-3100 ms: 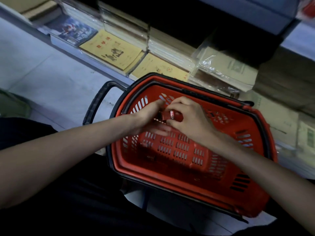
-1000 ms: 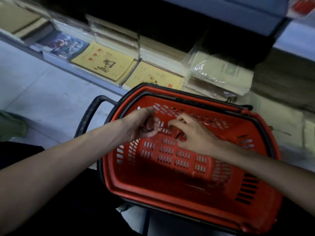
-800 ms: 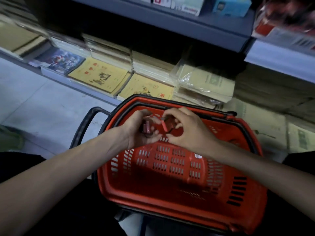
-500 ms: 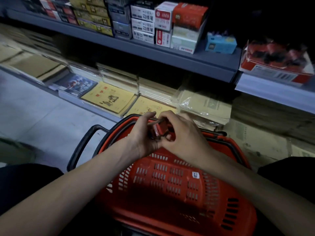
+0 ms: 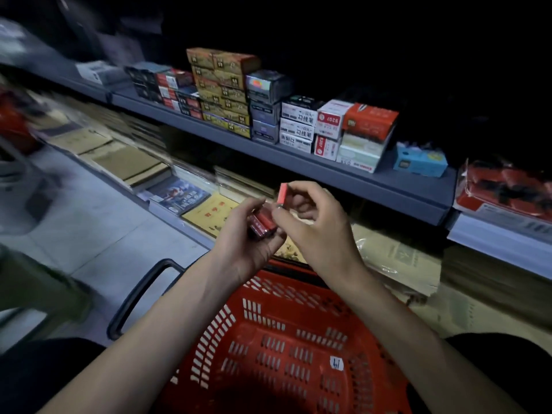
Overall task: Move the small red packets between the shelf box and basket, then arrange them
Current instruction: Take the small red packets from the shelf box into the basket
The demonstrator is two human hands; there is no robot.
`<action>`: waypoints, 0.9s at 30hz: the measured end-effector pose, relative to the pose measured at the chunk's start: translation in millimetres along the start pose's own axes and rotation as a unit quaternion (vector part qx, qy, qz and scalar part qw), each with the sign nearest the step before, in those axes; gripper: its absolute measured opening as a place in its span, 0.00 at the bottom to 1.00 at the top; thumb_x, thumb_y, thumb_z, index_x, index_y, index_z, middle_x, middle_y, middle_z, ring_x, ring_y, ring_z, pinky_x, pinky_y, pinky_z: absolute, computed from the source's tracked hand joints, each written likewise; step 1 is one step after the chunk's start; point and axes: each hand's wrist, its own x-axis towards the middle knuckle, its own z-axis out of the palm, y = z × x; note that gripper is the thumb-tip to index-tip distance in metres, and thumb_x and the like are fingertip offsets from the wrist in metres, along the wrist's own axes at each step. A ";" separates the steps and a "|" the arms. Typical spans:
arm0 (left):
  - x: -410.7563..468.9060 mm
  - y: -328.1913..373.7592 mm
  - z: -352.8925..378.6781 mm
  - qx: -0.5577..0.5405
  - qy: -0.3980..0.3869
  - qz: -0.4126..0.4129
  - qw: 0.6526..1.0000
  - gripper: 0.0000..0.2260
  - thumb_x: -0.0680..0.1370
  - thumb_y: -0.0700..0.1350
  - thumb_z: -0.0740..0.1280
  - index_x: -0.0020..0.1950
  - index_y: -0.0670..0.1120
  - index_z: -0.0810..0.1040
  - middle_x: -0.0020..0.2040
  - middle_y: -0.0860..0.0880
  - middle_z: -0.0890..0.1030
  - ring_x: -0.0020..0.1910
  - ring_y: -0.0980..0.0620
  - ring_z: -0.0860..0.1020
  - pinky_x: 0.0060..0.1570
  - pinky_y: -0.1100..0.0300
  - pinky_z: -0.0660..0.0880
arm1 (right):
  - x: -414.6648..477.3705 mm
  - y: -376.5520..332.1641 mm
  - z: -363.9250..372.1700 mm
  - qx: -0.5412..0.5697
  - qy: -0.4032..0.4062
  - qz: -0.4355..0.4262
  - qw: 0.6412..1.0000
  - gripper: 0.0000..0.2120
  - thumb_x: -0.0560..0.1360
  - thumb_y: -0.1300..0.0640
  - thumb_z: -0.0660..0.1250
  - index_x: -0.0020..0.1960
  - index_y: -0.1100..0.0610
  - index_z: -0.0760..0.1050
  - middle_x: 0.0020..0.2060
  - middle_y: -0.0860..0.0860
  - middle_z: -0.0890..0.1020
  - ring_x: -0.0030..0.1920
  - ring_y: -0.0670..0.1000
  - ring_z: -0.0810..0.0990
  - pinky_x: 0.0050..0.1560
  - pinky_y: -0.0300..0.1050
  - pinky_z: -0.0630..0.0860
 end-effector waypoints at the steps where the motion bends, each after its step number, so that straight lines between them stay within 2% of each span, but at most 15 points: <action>1: -2.8 -0.3 1.5 0.013 -0.007 0.006 1.000 0.08 0.80 0.46 0.66 0.46 0.42 0.77 0.36 0.46 0.78 0.34 0.51 0.76 0.39 0.60 0.75 | -0.4 -4.7 -5.7 0.037 -0.011 0.008 0.999 0.11 0.72 0.55 0.74 0.54 0.48 0.80 0.41 0.47 0.82 0.43 0.44 0.81 0.44 0.38 0.77; 3: -8.5 -3.9 5.6 0.050 -0.025 0.017 0.998 0.10 0.82 0.48 0.64 0.45 0.43 0.76 0.35 0.46 0.78 0.32 0.52 0.74 0.32 0.64 0.71 | -2.4 -13.4 -17.7 0.102 -0.032 0.024 0.994 0.08 0.76 0.59 0.71 0.55 0.51 0.80 0.39 0.54 0.84 0.38 0.45 0.81 0.38 0.35 0.75; 4: -11.2 -6.6 8.4 0.068 -0.037 0.022 0.997 0.11 0.82 0.49 0.63 0.45 0.44 0.77 0.35 0.47 0.79 0.32 0.53 0.73 0.28 0.65 0.70 | -3.5 -15.4 -23.3 0.117 -0.040 0.031 0.992 0.07 0.78 0.59 0.69 0.55 0.53 0.81 0.39 0.55 0.84 0.37 0.43 0.80 0.37 0.33 0.74; 6: -15.6 -13.4 14.6 0.099 -0.057 0.027 0.993 0.12 0.83 0.51 0.61 0.48 0.44 0.76 0.37 0.47 0.80 0.30 0.54 0.71 0.24 0.66 0.66 | -6.2 -14.0 -33.4 0.120 -0.046 0.046 0.991 0.08 0.80 0.58 0.65 0.54 0.55 0.82 0.35 0.49 0.83 0.36 0.41 0.78 0.37 0.34 0.72; 8: -19.7 -20.5 20.8 0.129 -0.067 0.034 0.989 0.12 0.84 0.52 0.61 0.52 0.44 0.75 0.37 0.48 0.81 0.29 0.55 0.69 0.23 0.66 0.64 | -8.7 -8.7 -42.8 0.117 -0.038 0.062 0.990 0.12 0.82 0.57 0.61 0.53 0.57 0.83 0.33 0.47 0.80 0.36 0.44 0.75 0.40 0.43 0.71; 10: -22.6 -26.4 28.9 0.148 -0.070 0.036 0.986 0.12 0.84 0.53 0.62 0.53 0.44 0.75 0.38 0.47 0.81 0.29 0.55 0.67 0.22 0.66 0.62 | -12.6 -5.9 -53.8 0.109 -0.038 0.063 0.991 0.15 0.81 0.57 0.58 0.52 0.56 0.84 0.35 0.55 0.80 0.37 0.49 0.73 0.40 0.50 0.69; 12: -24.5 -32.3 44.4 0.162 -0.081 0.031 0.983 0.12 0.84 0.53 0.62 0.51 0.45 0.75 0.38 0.47 0.79 0.29 0.55 0.65 0.23 0.67 0.57 | -19.1 -7.0 -69.1 0.091 -0.033 0.044 0.994 0.14 0.81 0.59 0.58 0.53 0.54 0.84 0.37 0.57 0.82 0.37 0.48 0.75 0.39 0.47 0.72; 14: -26.3 -40.0 66.8 0.180 -0.099 0.029 0.978 0.11 0.84 0.53 0.62 0.47 0.47 0.74 0.35 0.49 0.75 0.29 0.56 0.63 0.25 0.65 0.54 | -25.8 -11.2 -88.1 0.086 -0.017 0.025 0.996 0.12 0.82 0.61 0.60 0.55 0.53 0.83 0.38 0.52 0.85 0.37 0.43 0.80 0.39 0.38 0.74; 15: -26.5 -43.8 79.1 0.188 -0.105 0.031 0.976 0.10 0.83 0.53 0.63 0.47 0.48 0.74 0.34 0.50 0.74 0.28 0.56 0.63 0.25 0.65 0.53 | -27.9 -13.1 -98.2 0.079 -0.006 0.013 0.997 0.11 0.82 0.61 0.61 0.56 0.52 0.82 0.39 0.50 0.86 0.39 0.43 0.83 0.39 0.37 0.76; 18: -21.9 -55.5 112.4 0.196 -0.125 0.018 0.972 0.11 0.82 0.54 0.64 0.48 0.47 0.78 0.36 0.49 0.76 0.26 0.56 0.64 0.21 0.67 0.54 | -29.1 -13.2 -133.3 0.009 0.065 -0.029 0.997 0.06 0.83 0.56 0.63 0.57 0.48 0.76 0.43 0.46 0.86 0.45 0.46 0.85 0.45 0.46 0.81; 21: -15.4 -65.1 141.8 0.155 -0.136 -0.018 0.978 0.14 0.81 0.53 0.65 0.51 0.42 0.79 0.37 0.44 0.75 0.26 0.54 0.65 0.21 0.65 0.57 | -24.8 -5.8 -179.5 -0.113 0.160 -0.070 0.978 0.04 0.83 0.54 0.63 0.57 0.48 0.72 0.46 0.43 0.84 0.47 0.41 0.82 0.46 0.45 0.78; 23: -11.8 -70.4 159.8 0.125 -0.148 -0.026 0.981 0.13 0.79 0.48 0.61 0.51 0.39 0.78 0.36 0.43 0.73 0.27 0.52 0.65 0.24 0.63 0.56 | -20.3 -0.4 -211.5 -0.207 0.182 -0.102 0.956 0.05 0.83 0.54 0.64 0.58 0.47 0.73 0.46 0.43 0.81 0.45 0.43 0.80 0.44 0.48 0.77; 25: -9.7 -75.8 176.1 0.119 -0.162 -0.027 0.979 0.10 0.76 0.44 0.59 0.51 0.40 0.77 0.35 0.45 0.71 0.28 0.52 0.65 0.25 0.62 0.56 | -12.5 8.9 -238.6 -0.303 0.201 -0.135 0.922 0.06 0.81 0.56 0.68 0.57 0.50 0.78 0.49 0.44 0.79 0.50 0.47 0.78 0.49 0.49 0.77; 27: -7.4 -80.7 188.8 0.133 -0.177 -0.021 0.975 0.06 0.77 0.43 0.61 0.47 0.42 0.76 0.34 0.47 0.71 0.28 0.53 0.65 0.25 0.62 0.56 | -4.9 17.8 -255.0 -0.366 0.208 -0.144 0.895 0.07 0.78 0.59 0.72 0.55 0.53 0.82 0.49 0.46 0.79 0.52 0.48 0.76 0.53 0.45 0.76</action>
